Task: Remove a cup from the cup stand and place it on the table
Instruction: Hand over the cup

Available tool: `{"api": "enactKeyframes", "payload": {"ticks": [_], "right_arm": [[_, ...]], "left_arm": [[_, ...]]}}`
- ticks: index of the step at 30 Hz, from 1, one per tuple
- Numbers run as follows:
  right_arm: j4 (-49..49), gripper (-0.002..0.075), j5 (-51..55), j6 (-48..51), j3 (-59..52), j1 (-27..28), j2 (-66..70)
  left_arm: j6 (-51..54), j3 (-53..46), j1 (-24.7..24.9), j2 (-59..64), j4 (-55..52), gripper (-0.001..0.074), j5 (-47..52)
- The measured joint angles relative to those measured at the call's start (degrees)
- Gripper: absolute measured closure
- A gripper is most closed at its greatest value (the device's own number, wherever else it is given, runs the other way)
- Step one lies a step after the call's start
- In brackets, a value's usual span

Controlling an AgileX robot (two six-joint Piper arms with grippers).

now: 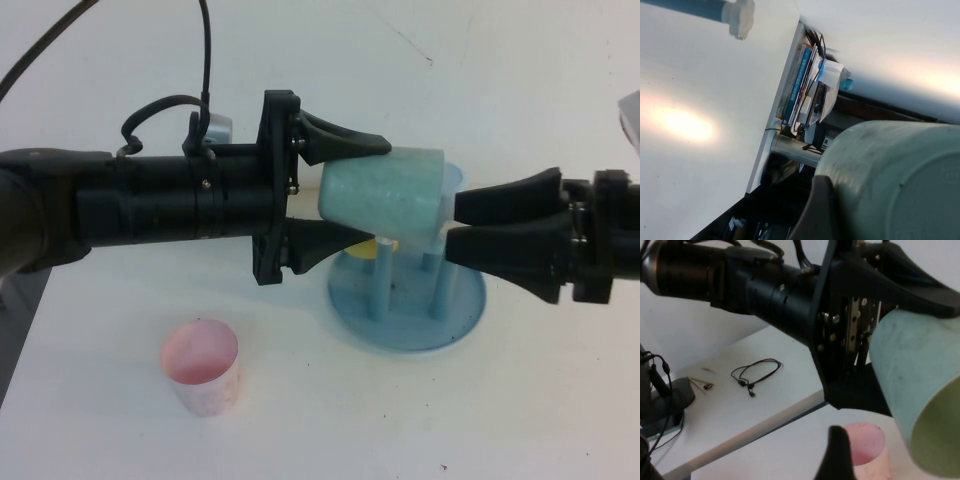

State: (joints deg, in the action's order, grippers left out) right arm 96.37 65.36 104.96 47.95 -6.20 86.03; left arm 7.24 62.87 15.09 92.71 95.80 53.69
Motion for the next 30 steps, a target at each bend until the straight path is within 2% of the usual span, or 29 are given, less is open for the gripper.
{"api": "enactKeyframes", "payload": {"ticks": [10, 12, 15, 17, 19, 22, 30], "right_arm": [[0.0, 0.0204, -7.4, -3.2, 8.5, -7.3, 6.2], [0.1, 0.0260, -8.3, -3.8, 9.8, -8.6, 6.9], [0.1, 0.0436, -9.3, -4.1, 11.1, -10.0, 7.4], [0.1, 0.0583, -10.2, -4.3, 11.7, -10.6, 7.4], [0.1, 0.0648, -10.3, -5.1, 11.9, -10.8, 7.5], [0.3, 0.0676, -9.8, -5.8, 12.1, -10.9, 7.5], [0.3, 0.0677, -9.7, -5.8, 12.2, -10.9, 7.5]], "left_arm": [[0.0, 0.0, 0.0, 0.0, 0.0, 0.0160, -0.5], [0.3, 0.0, 0.0, 0.0, 0.0, 0.0160, -0.7], [2.4, 0.0, 0.0, 0.0, 0.1, 0.0160, -1.1], [3.8, 0.0, 0.0, 0.0, 0.4, 0.0160, -1.2], [5.4, 0.1, 0.0, 0.0, 1.1, 0.0159, -1.3], [7.2, 0.1, 0.0, 0.0, 1.3, 0.0159, -1.2], [9.9, 0.1, 0.0, 0.0, 2.0, 0.0158, -1.1]]}}
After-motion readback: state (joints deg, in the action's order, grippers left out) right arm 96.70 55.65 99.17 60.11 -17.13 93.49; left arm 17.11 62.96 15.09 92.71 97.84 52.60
